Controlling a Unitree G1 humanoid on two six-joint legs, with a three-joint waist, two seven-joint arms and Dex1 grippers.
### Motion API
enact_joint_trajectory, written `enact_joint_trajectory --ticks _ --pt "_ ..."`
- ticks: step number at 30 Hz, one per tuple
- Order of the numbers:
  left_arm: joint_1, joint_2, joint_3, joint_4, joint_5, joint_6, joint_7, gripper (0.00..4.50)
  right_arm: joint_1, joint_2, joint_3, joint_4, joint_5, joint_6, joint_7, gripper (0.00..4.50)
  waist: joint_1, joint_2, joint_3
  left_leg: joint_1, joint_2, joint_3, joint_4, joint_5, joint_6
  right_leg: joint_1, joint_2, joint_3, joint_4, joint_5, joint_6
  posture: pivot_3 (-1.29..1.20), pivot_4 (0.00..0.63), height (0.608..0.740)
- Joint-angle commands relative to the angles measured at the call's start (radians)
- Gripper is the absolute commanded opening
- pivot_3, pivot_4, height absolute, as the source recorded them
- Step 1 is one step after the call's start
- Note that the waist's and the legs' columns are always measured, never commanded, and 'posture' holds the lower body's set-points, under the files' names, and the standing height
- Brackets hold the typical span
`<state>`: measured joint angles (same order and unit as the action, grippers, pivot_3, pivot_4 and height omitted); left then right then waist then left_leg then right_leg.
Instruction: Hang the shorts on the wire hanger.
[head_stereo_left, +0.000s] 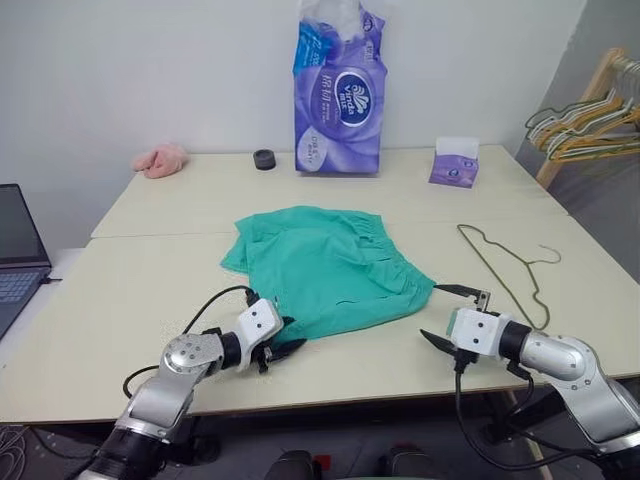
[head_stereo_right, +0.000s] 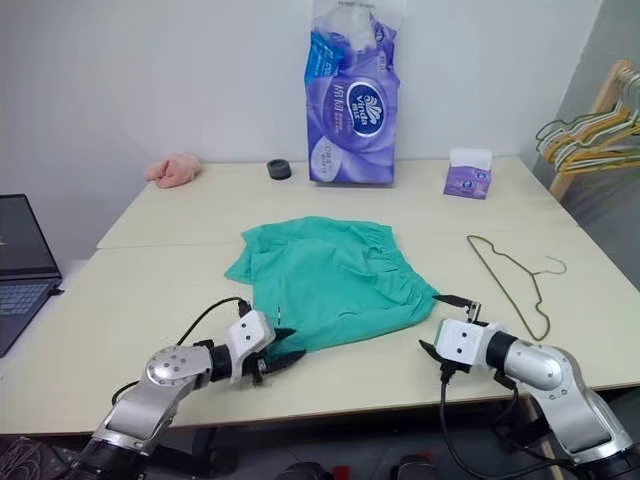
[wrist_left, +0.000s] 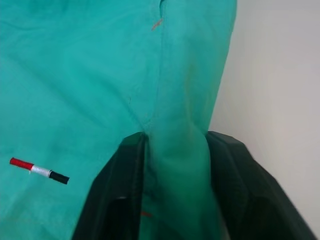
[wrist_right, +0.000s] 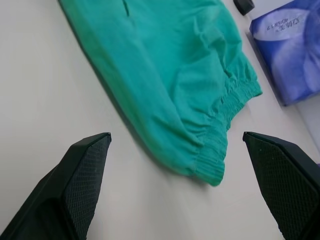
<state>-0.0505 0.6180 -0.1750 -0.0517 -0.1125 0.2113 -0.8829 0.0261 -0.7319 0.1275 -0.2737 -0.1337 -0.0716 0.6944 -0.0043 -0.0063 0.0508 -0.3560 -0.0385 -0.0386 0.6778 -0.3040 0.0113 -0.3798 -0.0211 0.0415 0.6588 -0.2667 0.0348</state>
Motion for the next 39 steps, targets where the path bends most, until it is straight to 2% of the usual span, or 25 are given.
enact_joint_trajectory --ticks 1,2,9,12,18,21,25,30,35,39 --pt "0.003 0.026 -0.019 0.022 0.062 -0.029 0.017 2.02 -0.013 0.010 0.015 -0.043 0.006 -0.011 0.015 4.50 0.000 0.000 0.000 0.000 0.000 0.000 0.000 0.000 0.000 0.000 0.000 0.000 0.000 0.000 0.000 -0.05 0.008 0.740" --pt "0.001 0.027 -0.018 0.029 0.066 -0.039 0.020 2.02 -0.015 0.007 0.026 -0.037 -0.014 -0.024 0.013 4.50 0.001 0.000 0.000 0.000 0.000 0.000 0.000 0.000 0.000 0.000 0.000 0.000 0.000 0.000 0.000 -0.05 0.008 0.740" --pt "-0.041 0.045 0.027 0.000 -0.011 -0.022 -0.041 0.01 -0.129 -0.082 0.106 0.165 -0.252 -0.229 -0.042 4.50 -0.001 0.000 0.000 0.002 0.000 0.001 0.001 0.000 0.000 0.001 0.000 0.000 0.000 -0.003 0.004 -0.05 0.003 0.740" --pt "-0.073 0.043 0.058 -0.011 -0.062 0.017 -0.062 0.01 -0.203 -0.068 0.146 0.278 -0.320 -0.289 -0.078 4.50 -0.001 0.000 0.000 0.001 0.000 0.001 0.000 0.000 0.000 0.000 0.000 0.000 0.001 0.000 -0.001 -0.04 0.000 0.740" --pt "-0.108 0.065 0.113 0.003 -0.116 0.047 -0.097 0.01 -0.360 0.027 0.244 0.480 -0.432 -0.358 -0.146 4.50 -0.009 -0.002 -0.001 0.001 0.000 0.001 0.000 0.000 0.000 0.000 0.001 0.001 0.003 0.000 -0.003 -0.03 0.000 0.740" --pt "-0.123 0.080 0.145 0.020 -0.161 0.062 -0.139 0.01 -0.474 0.097 0.315 0.649 -0.519 -0.382 -0.209 4.50 -0.023 -0.006 -0.004 0.003 0.000 0.001 0.000 0.000 0.000 0.000 0.001 0.001 0.003 0.000 -0.003 -0.02 0.000 0.740" --pt "-0.157 0.117 0.152 0.078 -0.151 0.034 -0.178 0.00 -0.548 0.123 0.342 0.769 -0.522 -0.425 -0.223 3.64 -0.028 -0.010 -0.006 0.009 0.000 0.000 0.000 0.000 -0.001 0.006 0.001 0.000 0.004 -0.001 -0.005 -0.01 0.000 0.740" --pt "-0.180 0.145 0.151 0.118 -0.152 0.013 -0.212 0.00 -0.572 0.099 0.330 0.762 -0.478 -0.473 -0.176 1.85 -0.024 -0.010 -0.006 0.009 -0.001 -0.001 -0.001 0.000 -0.002 0.006 0.000 0.000 0.004 -0.001 -0.005 0.00 0.000 0.740" --pt "-0.141 0.194 0.129 0.055 -0.177 0.038 -0.317 0.00 -0.559 0.071 0.288 0.639 -0.373 -0.457 -0.066 0.16 -0.026 -0.008 -0.004 0.007 -0.001 -0.001 -0.001 0.000 -0.002 0.004 0.000 0.000 0.004 -0.001 -0.005 -0.01 0.006 0.740" --pt "-0.076 0.279 0.085 -0.066 -0.206 0.095 -0.443 0.00 -0.486 0.014 0.238 0.405 -0.201 -0.345 0.109 0.07 -0.027 -0.007 -0.003 0.007 0.000 -0.002 -0.003 0.000 -0.002 0.004 0.000 0.000 0.004 -0.002 -0.006 -0.02 0.008 0.740"
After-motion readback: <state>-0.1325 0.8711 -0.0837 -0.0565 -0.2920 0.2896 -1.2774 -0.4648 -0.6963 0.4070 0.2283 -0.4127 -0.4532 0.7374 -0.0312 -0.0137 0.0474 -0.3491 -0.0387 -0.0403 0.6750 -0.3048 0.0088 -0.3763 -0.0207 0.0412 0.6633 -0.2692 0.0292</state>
